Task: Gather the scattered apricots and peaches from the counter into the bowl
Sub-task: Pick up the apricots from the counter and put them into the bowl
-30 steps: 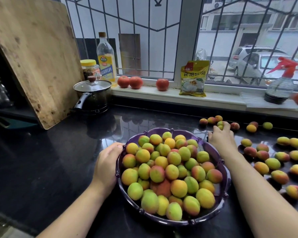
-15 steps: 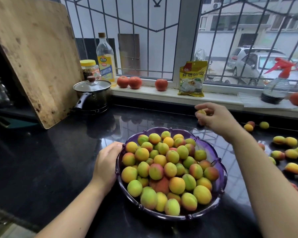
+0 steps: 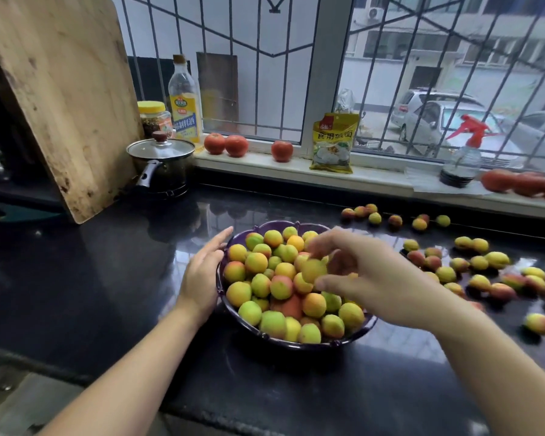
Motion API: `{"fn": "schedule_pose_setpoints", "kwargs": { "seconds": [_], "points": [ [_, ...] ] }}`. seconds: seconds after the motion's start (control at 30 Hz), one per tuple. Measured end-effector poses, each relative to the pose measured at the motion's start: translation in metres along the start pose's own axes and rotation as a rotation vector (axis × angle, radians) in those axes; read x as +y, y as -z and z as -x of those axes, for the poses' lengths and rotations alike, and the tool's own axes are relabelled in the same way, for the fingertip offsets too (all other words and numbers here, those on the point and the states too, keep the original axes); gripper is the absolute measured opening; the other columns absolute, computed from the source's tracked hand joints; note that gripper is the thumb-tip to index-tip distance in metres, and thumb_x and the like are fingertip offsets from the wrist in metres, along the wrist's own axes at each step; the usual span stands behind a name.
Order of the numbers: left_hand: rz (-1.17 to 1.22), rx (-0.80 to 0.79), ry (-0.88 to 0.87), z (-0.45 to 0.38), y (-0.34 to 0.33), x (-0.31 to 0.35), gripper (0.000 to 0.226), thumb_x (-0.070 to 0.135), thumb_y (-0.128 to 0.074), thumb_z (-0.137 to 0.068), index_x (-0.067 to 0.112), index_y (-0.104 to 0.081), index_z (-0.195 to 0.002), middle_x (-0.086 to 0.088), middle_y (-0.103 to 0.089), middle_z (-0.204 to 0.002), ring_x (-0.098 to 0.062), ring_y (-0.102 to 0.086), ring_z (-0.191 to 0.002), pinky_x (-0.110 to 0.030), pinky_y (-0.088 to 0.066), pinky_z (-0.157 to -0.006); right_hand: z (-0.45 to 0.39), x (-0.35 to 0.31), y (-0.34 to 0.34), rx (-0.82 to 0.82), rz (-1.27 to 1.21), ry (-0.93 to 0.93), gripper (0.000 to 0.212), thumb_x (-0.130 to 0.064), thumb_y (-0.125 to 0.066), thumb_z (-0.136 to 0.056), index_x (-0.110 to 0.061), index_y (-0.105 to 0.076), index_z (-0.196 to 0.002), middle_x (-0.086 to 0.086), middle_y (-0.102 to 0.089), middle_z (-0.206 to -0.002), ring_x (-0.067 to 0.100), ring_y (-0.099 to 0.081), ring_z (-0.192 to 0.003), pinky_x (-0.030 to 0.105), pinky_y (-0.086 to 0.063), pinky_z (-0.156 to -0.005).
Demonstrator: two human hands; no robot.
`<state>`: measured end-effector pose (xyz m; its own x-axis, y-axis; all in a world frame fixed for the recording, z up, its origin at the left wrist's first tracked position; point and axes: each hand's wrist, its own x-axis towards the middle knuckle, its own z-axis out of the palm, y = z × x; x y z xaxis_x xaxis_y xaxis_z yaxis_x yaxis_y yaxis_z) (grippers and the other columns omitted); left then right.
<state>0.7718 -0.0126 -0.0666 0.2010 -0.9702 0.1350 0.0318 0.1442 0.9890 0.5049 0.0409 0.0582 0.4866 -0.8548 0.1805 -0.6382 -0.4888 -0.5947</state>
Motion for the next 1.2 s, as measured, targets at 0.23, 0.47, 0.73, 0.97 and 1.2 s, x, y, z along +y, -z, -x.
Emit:
{"fn": "schedule_pose_setpoints", "kwargs": {
  "seconds": [0.23,0.47,0.73,0.97,1.2],
  "points": [
    [-0.096,0.030,0.026,0.030,-0.005,0.014,0.065,0.036,-0.035,-0.089,0.043,-0.046,-0.153,0.006,-0.056,-0.149,-0.014,-0.052,-0.139,-0.043,-0.038,-0.122,0.031,-0.005,-0.038,0.120,0.245,-0.077,0.030,-0.033,-0.074,-0.089,-0.040,-0.064,-0.116,-0.023,-0.054,-0.098,0.000,-0.053,-0.089,0.014,-0.040,-0.074],
    [-0.046,0.105,0.033,0.059,-0.011,0.010,0.065,0.036,-0.035,-0.088,0.048,-0.045,-0.151,0.016,-0.047,-0.158,-0.005,-0.043,-0.146,-0.043,-0.035,-0.125,0.031,0.006,-0.064,0.234,0.364,-0.140,0.026,-0.025,-0.064,-0.096,-0.035,-0.068,-0.120,-0.020,-0.048,-0.101,0.011,-0.053,-0.096,0.023,-0.040,-0.078],
    [0.048,0.090,0.054,0.055,-0.006,0.001,0.068,0.031,-0.045,-0.084,0.036,-0.053,-0.151,0.011,-0.060,-0.148,-0.012,-0.059,-0.134,-0.050,-0.048,-0.114,0.034,0.014,-0.054,0.276,0.250,-0.119,0.021,-0.021,-0.066,-0.095,-0.030,-0.071,-0.114,-0.022,-0.053,-0.099,0.003,-0.053,-0.090,0.013,-0.040,-0.078],
    [0.047,0.109,0.030,0.054,-0.009,0.000,0.068,0.031,-0.045,-0.083,0.028,-0.055,-0.151,0.009,-0.067,-0.136,-0.010,-0.067,-0.122,-0.040,-0.055,-0.100,0.021,0.117,-0.006,0.605,0.426,-0.598,0.025,-0.011,-0.054,-0.097,-0.011,-0.064,-0.120,0.014,-0.054,-0.126,0.033,-0.057,-0.105,0.033,-0.039,-0.078],
    [0.084,0.150,0.027,0.056,-0.009,-0.002,0.053,0.020,-0.047,-0.092,0.027,-0.062,-0.142,0.012,-0.075,-0.122,-0.009,-0.072,-0.112,-0.031,-0.055,-0.086,0.024,0.161,-0.022,0.464,0.614,-0.786,0.037,-0.012,-0.047,-0.097,-0.011,-0.049,-0.134,0.022,-0.048,-0.131,0.046,-0.058,-0.107,0.047,-0.049,-0.082]
  ]
}}
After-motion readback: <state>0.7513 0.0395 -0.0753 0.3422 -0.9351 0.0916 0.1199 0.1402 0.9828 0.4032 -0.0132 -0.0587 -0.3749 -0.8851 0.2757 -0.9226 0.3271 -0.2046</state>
